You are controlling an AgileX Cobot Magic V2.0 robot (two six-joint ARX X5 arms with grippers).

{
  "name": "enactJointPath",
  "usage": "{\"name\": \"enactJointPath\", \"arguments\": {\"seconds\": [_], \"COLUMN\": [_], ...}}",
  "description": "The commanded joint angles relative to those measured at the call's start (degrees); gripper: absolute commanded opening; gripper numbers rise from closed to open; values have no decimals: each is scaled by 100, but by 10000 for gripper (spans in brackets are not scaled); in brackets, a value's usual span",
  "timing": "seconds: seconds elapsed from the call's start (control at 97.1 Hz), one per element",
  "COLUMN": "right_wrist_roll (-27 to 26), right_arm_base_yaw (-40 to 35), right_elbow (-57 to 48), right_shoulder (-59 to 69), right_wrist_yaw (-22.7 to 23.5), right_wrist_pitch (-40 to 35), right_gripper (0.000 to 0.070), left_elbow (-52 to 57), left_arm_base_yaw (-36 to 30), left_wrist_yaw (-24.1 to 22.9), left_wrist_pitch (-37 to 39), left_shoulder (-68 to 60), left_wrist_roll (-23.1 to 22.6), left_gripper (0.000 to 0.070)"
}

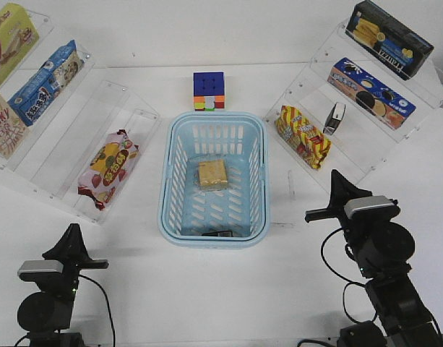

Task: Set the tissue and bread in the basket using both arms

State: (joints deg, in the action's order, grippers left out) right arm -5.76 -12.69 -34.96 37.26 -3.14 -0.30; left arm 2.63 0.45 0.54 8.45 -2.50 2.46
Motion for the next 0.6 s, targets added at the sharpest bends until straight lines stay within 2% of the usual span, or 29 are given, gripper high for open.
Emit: {"name": "enactJointPath", "arguments": {"seconds": [0.0, 0.227, 0.587], "right_wrist_roll": [66, 66, 66], "right_arm_base_yaw": [-15, -15, -13], "right_elbow": [7, 7, 7], "right_shoulder": [28, 28, 24], "right_wrist_yaw": [9, 11, 13], "right_wrist_pitch": [74, 90, 94], "right_gripper": [0, 0, 0], "left_elbow": [-179, -186, -184], "left_arm_base_yaw": [42, 57, 55], "left_wrist_yaw": [81, 85, 92], "left_wrist_pitch": [-101, -841, -837], "left_shoulder": [149, 234, 227], "left_wrist_roll": [85, 85, 87], "left_gripper": [1, 1, 1]}}
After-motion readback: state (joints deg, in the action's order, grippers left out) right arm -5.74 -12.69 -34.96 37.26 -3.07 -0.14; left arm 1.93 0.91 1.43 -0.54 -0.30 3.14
